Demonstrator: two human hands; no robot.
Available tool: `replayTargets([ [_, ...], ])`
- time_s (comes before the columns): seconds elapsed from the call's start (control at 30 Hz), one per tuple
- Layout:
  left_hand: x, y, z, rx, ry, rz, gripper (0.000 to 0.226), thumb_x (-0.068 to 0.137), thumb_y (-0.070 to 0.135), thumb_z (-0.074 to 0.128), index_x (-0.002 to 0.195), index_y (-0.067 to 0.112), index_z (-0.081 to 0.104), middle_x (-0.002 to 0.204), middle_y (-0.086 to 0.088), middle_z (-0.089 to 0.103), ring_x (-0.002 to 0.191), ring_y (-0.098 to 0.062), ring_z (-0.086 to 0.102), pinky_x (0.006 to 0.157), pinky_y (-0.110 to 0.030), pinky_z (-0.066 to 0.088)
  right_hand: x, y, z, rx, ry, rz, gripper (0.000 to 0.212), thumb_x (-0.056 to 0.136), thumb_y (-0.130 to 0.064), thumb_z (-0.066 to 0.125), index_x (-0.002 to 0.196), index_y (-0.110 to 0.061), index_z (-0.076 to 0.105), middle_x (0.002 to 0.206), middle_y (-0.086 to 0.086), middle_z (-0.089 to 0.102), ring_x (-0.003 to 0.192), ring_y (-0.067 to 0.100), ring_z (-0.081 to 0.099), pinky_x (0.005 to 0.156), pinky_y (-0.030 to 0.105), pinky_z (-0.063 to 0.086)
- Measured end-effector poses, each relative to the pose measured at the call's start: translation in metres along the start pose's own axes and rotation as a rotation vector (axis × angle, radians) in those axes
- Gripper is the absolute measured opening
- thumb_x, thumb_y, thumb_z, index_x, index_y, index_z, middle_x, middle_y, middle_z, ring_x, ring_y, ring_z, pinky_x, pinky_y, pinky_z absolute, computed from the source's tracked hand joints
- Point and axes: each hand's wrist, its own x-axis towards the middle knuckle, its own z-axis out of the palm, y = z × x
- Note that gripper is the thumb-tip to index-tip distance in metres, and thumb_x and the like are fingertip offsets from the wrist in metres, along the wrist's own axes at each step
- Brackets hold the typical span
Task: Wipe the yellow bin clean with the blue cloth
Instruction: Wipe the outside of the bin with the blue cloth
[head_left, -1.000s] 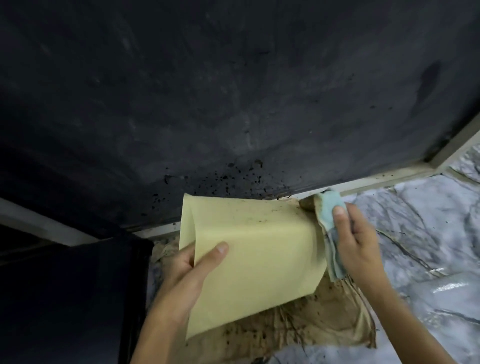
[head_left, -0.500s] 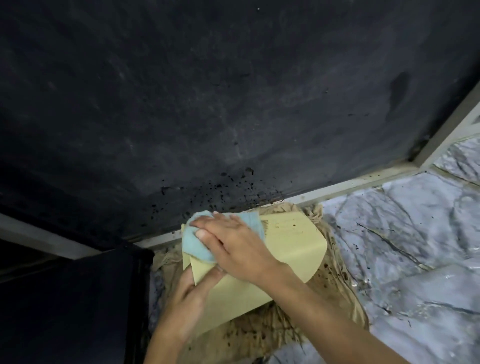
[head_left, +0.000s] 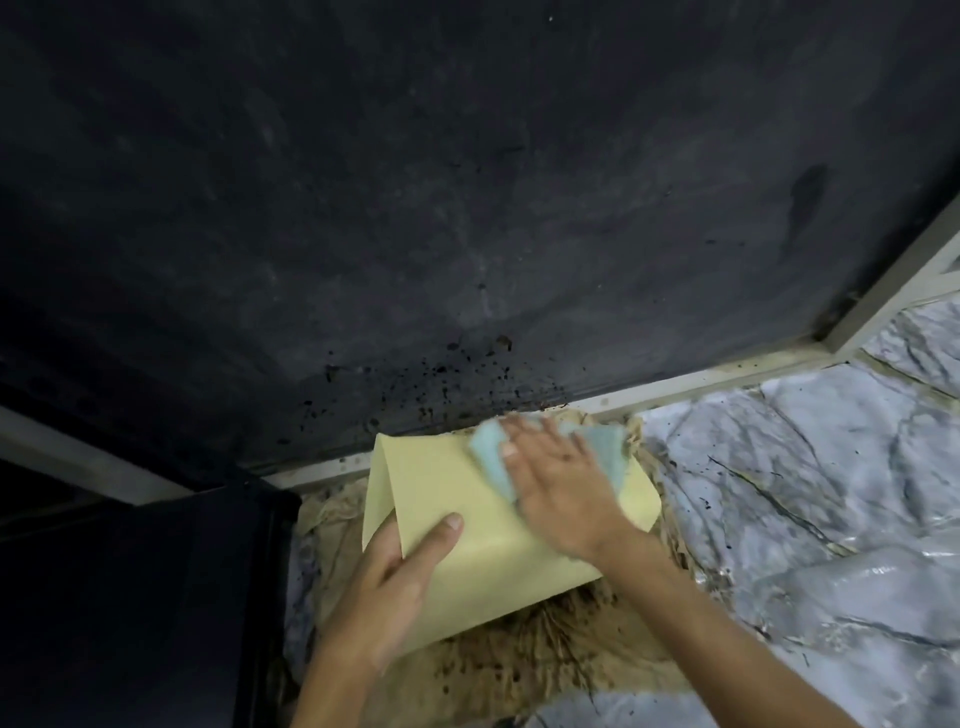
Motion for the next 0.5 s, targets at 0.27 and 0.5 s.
replayTargets([
  [0.27, -0.009, -0.005, 0.002, -0.113, 0.031, 0.000, 0.037, 0.084, 0.029, 0.073, 0.121, 0.024, 0.073, 0.113, 0.002, 0.081, 0.111, -0.021, 0.074, 0.106, -0.051, 0.051, -0.011, 0.001, 0.017, 0.002, 0.164, -0.055, 0.057, 0.102, -0.057, 0.014, 0.155, -0.038, 0.025, 0.163, -0.016, 0.027, 0.152, 0.006, 0.014, 0.124, 0.041, 0.007],
  [0.5, -0.001, -0.008, 0.006, -0.054, 0.046, 0.023, 0.028, 0.092, 0.032, 0.068, 0.120, 0.031, 0.070, 0.110, 0.014, 0.080, 0.109, -0.012, 0.073, 0.104, -0.045, 0.052, -0.013, 0.050, 0.007, 0.032, 0.193, 0.244, 0.067, 0.096, -0.059, 0.005, 0.157, -0.034, 0.019, 0.166, -0.010, 0.018, 0.154, 0.014, 0.006, 0.124, 0.042, 0.000],
])
